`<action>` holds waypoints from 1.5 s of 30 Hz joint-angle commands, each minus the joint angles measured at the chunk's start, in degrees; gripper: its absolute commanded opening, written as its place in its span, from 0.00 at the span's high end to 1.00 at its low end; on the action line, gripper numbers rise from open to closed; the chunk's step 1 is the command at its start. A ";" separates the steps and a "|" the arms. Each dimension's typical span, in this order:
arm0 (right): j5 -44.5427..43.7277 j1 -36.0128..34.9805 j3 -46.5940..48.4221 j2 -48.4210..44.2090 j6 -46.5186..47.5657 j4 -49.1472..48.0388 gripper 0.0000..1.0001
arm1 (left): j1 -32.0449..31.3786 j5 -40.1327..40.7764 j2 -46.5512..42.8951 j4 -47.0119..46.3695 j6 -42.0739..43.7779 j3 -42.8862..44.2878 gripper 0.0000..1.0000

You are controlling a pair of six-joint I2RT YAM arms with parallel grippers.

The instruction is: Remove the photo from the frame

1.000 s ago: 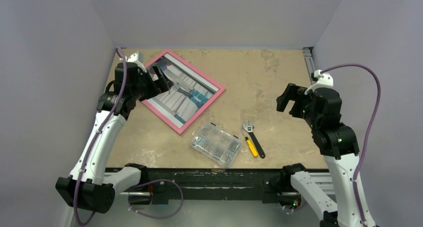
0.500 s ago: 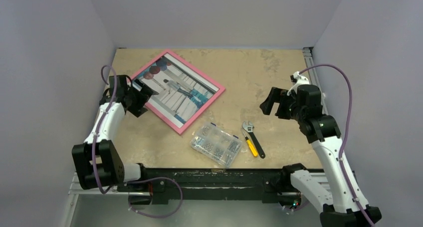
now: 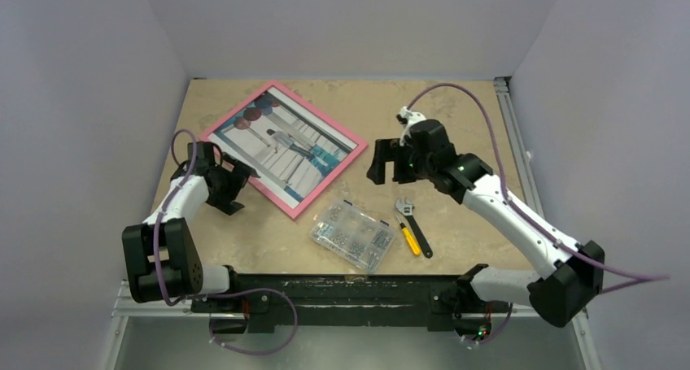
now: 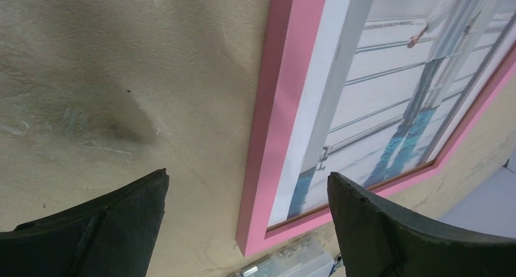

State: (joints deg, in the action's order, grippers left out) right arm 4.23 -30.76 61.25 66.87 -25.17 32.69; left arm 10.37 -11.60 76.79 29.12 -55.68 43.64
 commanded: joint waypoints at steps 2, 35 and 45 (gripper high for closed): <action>-7.78 -11.32 9.04 8.20 -0.32 -4.56 0.05 | 0.03 1.00 1.38 -2.39 -0.97 -0.73 0.00; -21.94 -31.94 11.73 26.71 5.60 -11.05 0.10 | -9.84 9.36 10.57 2.43 -2.06 5.59 0.46; -25.68 -40.77 15.43 32.71 15.12 -13.98 0.23 | -9.86 5.27 12.75 1.17 -2.58 7.18 0.84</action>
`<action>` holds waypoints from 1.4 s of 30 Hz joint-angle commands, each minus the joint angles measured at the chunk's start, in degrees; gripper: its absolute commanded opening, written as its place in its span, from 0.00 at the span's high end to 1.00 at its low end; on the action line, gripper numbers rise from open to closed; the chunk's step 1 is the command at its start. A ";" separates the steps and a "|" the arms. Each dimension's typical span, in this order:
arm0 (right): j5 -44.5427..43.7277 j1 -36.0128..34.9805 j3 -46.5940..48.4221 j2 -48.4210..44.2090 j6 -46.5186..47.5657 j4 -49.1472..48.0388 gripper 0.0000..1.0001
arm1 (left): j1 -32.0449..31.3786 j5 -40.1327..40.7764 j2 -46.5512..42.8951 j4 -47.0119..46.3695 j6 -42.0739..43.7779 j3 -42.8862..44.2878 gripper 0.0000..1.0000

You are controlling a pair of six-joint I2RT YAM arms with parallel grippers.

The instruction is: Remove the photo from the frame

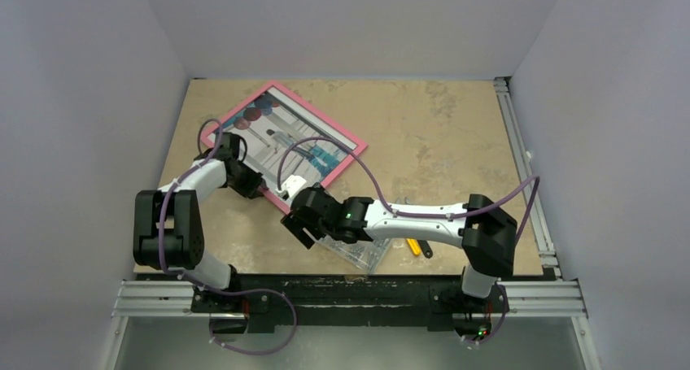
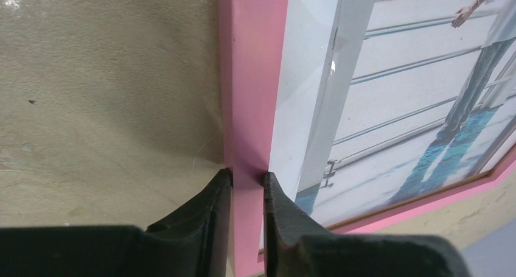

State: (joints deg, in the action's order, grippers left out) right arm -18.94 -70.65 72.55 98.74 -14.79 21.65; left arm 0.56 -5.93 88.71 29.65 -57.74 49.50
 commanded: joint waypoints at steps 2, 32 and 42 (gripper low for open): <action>-2.74 -1.58 3.96 1.34 5.88 -4.43 0.23 | -0.03 -0.99 0.86 0.50 0.14 1.35 0.91; -10.25 -3.00 4.93 15.30 21.48 -19.77 0.28 | -0.07 -9.75 -7.52 14.61 6.88 5.91 1.00; -3.68 -2.79 -4.42 1.14 15.87 -24.43 0.28 | 1.55 -12.71 -6.11 8.38 5.17 1.05 0.55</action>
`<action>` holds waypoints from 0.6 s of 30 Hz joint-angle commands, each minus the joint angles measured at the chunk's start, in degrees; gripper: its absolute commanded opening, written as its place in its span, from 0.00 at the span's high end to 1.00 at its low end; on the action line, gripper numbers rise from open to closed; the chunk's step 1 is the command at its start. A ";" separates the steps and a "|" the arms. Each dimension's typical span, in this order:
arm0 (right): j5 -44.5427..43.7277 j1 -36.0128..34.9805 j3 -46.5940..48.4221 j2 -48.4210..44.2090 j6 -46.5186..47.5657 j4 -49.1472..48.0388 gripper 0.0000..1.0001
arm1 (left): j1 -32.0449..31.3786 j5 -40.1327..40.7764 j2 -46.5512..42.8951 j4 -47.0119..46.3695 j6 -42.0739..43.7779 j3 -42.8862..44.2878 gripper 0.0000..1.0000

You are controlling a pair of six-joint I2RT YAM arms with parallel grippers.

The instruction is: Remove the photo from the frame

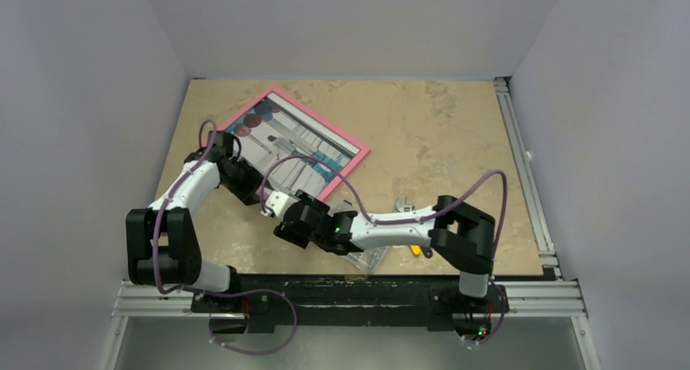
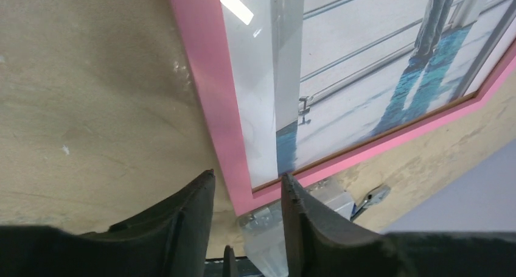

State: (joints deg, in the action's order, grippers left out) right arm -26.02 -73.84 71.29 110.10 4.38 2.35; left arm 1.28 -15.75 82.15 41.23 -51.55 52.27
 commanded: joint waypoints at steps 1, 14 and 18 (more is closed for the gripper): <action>4.36 0.57 -3.97 -11.64 -3.82 -5.36 0.29 | 0.83 -3.49 1.03 -3.86 -1.58 -2.18 0.49; 4.68 0.89 -6.43 -14.79 -8.85 -6.13 0.33 | -0.75 7.16 2.98 -6.56 -5.11 -4.08 0.52; 3.87 0.89 -7.10 -13.81 -10.09 -6.68 0.34 | -0.75 6.80 5.16 -6.95 -4.90 -4.00 0.46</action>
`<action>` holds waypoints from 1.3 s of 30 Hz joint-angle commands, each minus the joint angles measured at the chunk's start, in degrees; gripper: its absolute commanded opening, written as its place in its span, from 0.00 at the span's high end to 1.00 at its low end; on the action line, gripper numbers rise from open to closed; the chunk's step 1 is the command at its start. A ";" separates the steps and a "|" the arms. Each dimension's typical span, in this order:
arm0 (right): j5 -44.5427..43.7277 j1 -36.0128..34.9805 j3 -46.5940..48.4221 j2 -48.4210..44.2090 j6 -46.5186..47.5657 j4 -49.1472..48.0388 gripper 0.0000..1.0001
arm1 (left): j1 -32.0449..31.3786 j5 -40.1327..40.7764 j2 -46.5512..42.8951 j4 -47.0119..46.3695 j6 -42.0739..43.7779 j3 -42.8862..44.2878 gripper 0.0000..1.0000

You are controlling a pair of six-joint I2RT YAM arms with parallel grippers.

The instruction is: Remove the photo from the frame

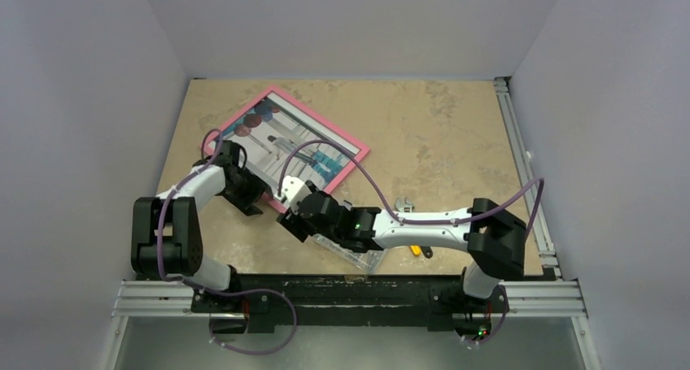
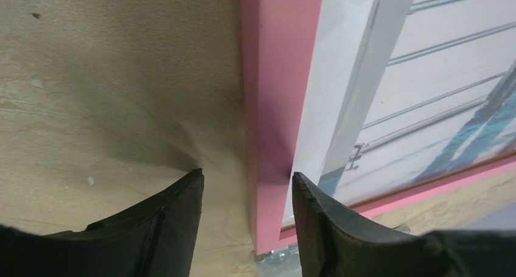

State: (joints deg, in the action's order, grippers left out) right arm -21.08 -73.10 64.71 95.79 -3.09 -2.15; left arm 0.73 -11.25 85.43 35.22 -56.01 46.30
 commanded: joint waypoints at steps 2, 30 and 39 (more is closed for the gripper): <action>-1.49 0.15 -0.63 1.22 -2.92 -2.16 0.34 | -1.35 2.84 2.75 -0.48 -0.41 2.44 0.45; -8.75 -4.68 9.25 13.42 11.11 3.01 0.25 | -5.65 -0.64 -1.50 7.71 4.73 10.72 1.00; -28.75 -9.32 12.24 19.55 17.71 0.77 0.26 | -5.56 -0.55 -4.48 14.16 5.20 14.00 1.00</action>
State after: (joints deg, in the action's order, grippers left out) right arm -37.58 -81.52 73.89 113.45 10.04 0.30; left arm -4.89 -7.77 85.10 48.14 -52.84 56.86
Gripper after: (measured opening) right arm 0.745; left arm 0.249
